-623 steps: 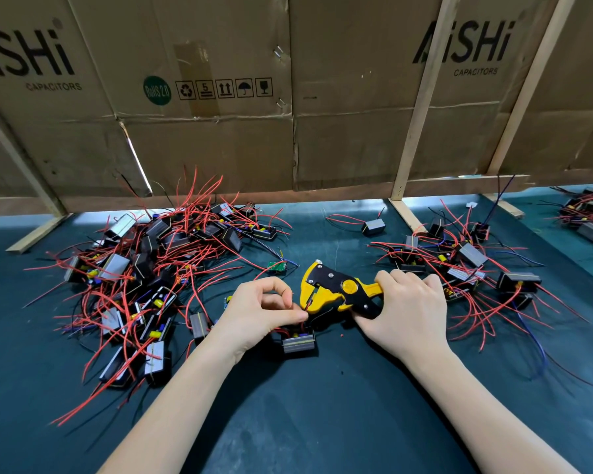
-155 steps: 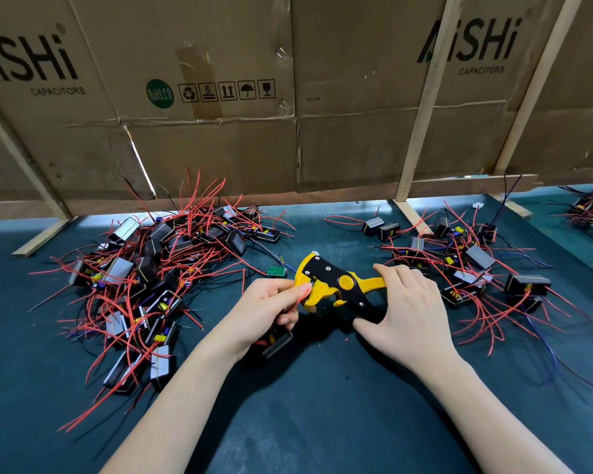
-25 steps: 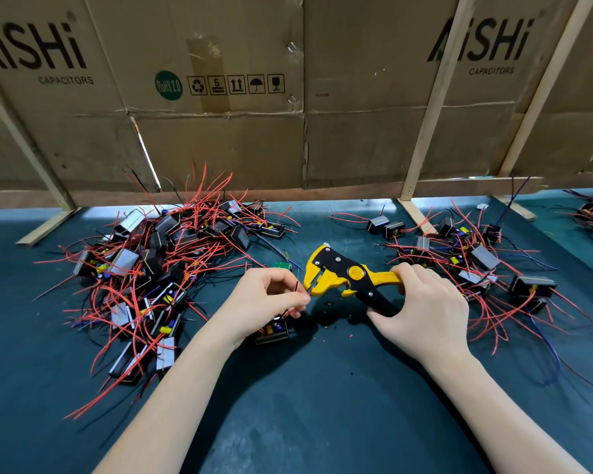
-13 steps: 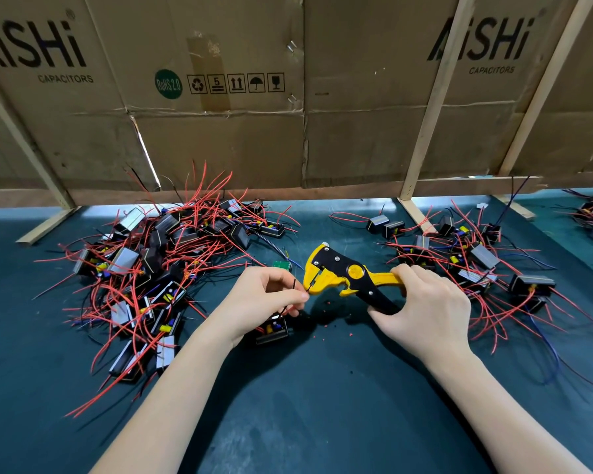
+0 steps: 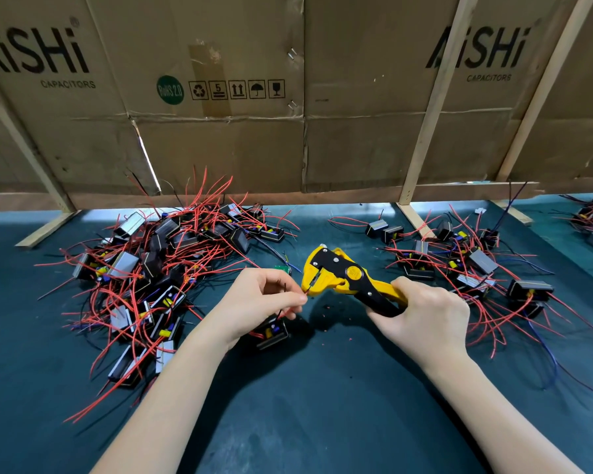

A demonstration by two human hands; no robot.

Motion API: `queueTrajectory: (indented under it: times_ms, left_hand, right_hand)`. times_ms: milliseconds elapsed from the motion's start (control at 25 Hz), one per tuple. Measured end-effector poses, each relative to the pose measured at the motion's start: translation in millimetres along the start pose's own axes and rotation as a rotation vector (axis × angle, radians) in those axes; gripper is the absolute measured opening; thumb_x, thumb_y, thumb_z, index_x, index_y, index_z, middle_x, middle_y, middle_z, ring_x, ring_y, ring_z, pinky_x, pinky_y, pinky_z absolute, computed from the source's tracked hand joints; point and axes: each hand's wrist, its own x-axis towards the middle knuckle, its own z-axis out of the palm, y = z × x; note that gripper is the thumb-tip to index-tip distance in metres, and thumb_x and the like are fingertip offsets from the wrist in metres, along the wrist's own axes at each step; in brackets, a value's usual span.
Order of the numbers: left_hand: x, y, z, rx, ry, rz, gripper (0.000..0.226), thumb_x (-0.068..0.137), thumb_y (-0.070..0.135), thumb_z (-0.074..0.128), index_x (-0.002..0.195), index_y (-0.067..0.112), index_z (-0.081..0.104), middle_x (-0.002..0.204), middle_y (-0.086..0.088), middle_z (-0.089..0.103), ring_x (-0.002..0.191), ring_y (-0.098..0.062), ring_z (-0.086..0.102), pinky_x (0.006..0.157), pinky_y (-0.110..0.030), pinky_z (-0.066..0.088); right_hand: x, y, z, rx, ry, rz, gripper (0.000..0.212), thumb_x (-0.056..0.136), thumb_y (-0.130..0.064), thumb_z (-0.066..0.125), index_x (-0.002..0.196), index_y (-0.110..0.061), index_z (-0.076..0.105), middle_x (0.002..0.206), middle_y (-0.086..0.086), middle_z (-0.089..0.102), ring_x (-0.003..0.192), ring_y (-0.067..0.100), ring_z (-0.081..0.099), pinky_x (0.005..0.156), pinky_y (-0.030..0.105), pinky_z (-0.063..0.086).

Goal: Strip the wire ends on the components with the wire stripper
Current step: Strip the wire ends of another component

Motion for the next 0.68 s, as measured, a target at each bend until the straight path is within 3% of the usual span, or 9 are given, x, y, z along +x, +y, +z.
queueTrajectory:
  times_ms: [120, 240, 440, 680]
  left_hand:
    - [0, 0, -1, 0.024, -0.009, -0.027, 0.014, 0.083, 0.000, 0.071, 0.071, 0.006, 0.069, 0.058, -0.004, 0.063, 0.056, -0.014, 0.058, 0.067, -0.029, 0.050]
    - [0, 1, -2, 0.017, -0.013, -0.033, 0.016, 0.084, -0.001, 0.069, 0.070, 0.006, 0.068, 0.052, 0.000, 0.056, 0.055, -0.014, 0.053, 0.059, -0.023, 0.050]
    - [2, 0, 1, 0.036, 0.006, -0.047, 0.015, 0.087, 0.008, 0.067, 0.072, 0.005, 0.070, 0.054, -0.001, 0.053, 0.047, -0.009, 0.041, 0.048, -0.016, 0.035]
    - [4, -7, 4, 0.179, 0.066, -0.014, 0.016, 0.084, 0.015, 0.069, 0.068, 0.013, 0.072, 0.057, 0.002, 0.057, 0.048, -0.007, 0.032, 0.048, -0.014, 0.025]
  right_hand:
    - [1, 3, 1, -0.003, -0.011, 0.036, 0.037, 0.053, -0.050, 0.070, 0.059, -0.014, 0.063, 0.048, 0.001, 0.056, 0.046, 0.030, 0.058, 0.049, 0.026, 0.037]
    - [1, 6, 2, -0.018, -0.009, 0.069, 0.043, 0.056, -0.056, 0.070, 0.070, -0.016, 0.063, 0.059, -0.003, 0.059, 0.056, 0.029, 0.061, 0.052, 0.024, 0.033]
    - [1, 8, 6, -0.050, -0.037, 0.065, 0.053, 0.054, -0.048, 0.086, 0.088, -0.013, 0.065, 0.073, -0.002, 0.060, 0.071, 0.029, 0.062, 0.060, 0.030, 0.043]
    - [1, 12, 7, -0.014, -0.095, 0.144, 0.053, 0.058, -0.051, 0.083, 0.096, -0.018, 0.066, 0.080, -0.005, 0.061, 0.080, 0.025, 0.062, 0.065, 0.032, 0.047]
